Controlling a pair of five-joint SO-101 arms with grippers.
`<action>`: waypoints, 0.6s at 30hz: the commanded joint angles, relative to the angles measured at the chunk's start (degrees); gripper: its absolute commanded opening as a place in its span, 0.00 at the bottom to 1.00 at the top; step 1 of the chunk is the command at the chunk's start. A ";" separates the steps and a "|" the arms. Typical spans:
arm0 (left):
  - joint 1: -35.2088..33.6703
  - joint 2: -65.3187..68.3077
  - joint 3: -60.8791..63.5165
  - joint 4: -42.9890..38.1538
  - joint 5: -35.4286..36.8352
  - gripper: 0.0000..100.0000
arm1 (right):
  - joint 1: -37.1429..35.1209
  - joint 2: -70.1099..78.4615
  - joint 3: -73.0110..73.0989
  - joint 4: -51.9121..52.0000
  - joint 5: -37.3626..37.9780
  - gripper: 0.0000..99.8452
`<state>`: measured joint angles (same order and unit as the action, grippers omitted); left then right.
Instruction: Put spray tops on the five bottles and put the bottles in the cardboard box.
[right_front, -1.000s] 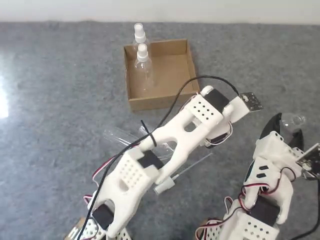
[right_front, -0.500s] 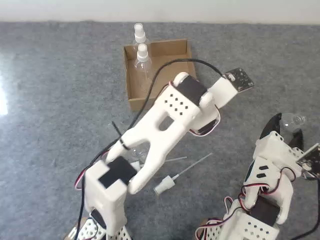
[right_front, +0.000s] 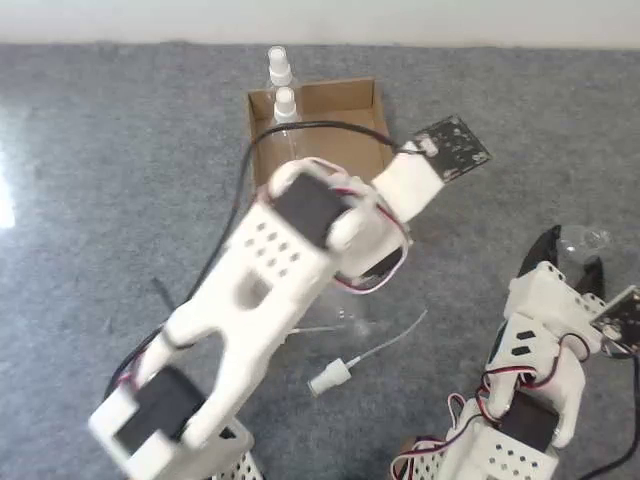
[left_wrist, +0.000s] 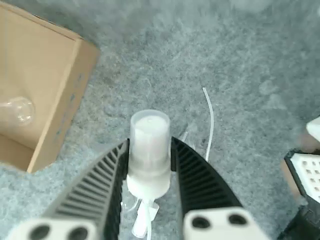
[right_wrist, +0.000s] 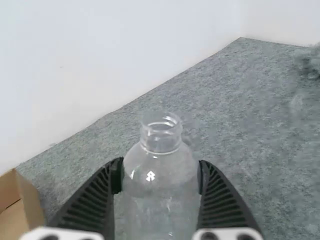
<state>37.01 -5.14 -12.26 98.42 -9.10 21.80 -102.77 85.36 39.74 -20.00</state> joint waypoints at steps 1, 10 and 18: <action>-0.35 -11.34 1.45 0.88 0.53 0.01 | -1.63 -1.19 -0.26 -0.92 -0.44 0.04; -0.35 -24.70 13.14 -6.42 0.88 0.01 | -1.98 -1.19 2.11 -3.38 -0.44 0.04; -2.37 -38.07 23.78 -13.27 1.05 0.01 | -5.49 -1.19 2.64 -3.47 2.90 0.04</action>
<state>36.92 -35.56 8.66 89.54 -8.84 16.97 -102.68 88.88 37.63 -19.56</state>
